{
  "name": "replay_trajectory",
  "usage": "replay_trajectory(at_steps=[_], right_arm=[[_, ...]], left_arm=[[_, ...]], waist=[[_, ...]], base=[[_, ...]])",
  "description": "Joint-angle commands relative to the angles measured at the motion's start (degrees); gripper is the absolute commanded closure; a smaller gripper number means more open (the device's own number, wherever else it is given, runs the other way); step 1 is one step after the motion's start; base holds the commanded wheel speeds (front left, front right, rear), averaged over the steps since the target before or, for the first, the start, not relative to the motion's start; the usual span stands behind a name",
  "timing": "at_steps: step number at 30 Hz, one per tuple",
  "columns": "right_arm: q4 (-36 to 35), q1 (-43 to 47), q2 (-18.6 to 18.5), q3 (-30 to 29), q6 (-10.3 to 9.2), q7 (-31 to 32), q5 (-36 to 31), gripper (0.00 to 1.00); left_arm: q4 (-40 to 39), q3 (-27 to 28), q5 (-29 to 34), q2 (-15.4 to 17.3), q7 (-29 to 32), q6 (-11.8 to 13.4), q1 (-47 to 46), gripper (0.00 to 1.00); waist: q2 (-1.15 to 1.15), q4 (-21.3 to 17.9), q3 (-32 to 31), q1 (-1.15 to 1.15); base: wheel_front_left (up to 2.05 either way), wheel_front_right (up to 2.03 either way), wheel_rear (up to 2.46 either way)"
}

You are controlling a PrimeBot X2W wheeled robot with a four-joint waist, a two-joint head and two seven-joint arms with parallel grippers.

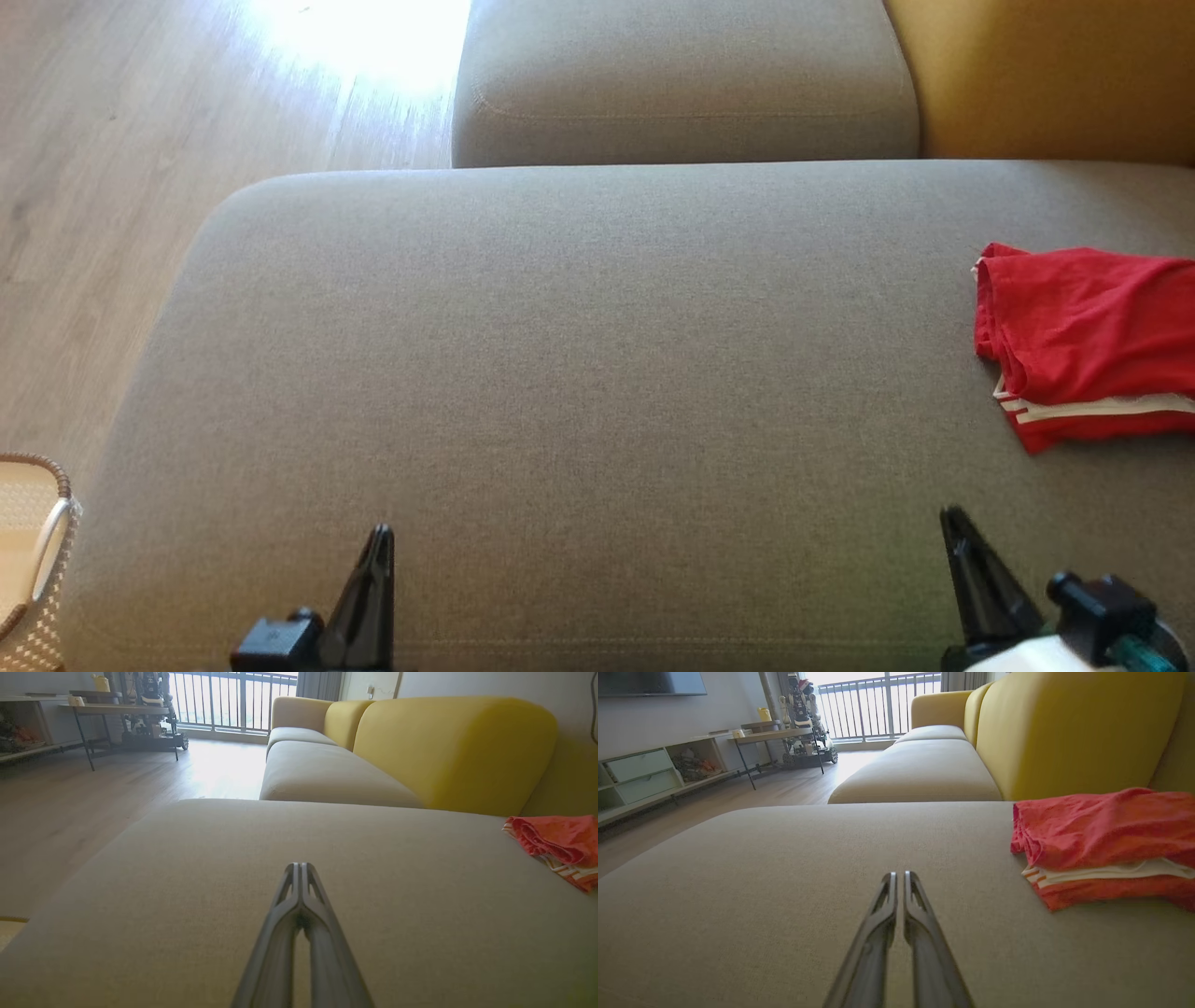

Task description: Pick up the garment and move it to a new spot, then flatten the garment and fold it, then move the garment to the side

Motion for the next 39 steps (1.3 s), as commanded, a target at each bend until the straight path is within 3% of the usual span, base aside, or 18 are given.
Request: replay_trajectory(at_steps=[1,39], right_arm=[[-0.67,-0.49,-0.02,-0.10,0.00,0.32,1.27,1.00],[1.34,-5.48,-0.26,-0.47,-0.01,6.65,27.55,1.00]], left_arm=[[-1.00,0.10,-1.27,0.02,0.11,-0.01,-0.42,1.00],[3.04,4.04,-28.44,1.31,5.15,-2.63,-6.46,1.00]], waist=[[0.00,-0.07,0.07,0.00],[0.00,-1.45,1.40,0.00]], base=[[0.00,0.00,0.00],[0.00,0.00,0.00]])
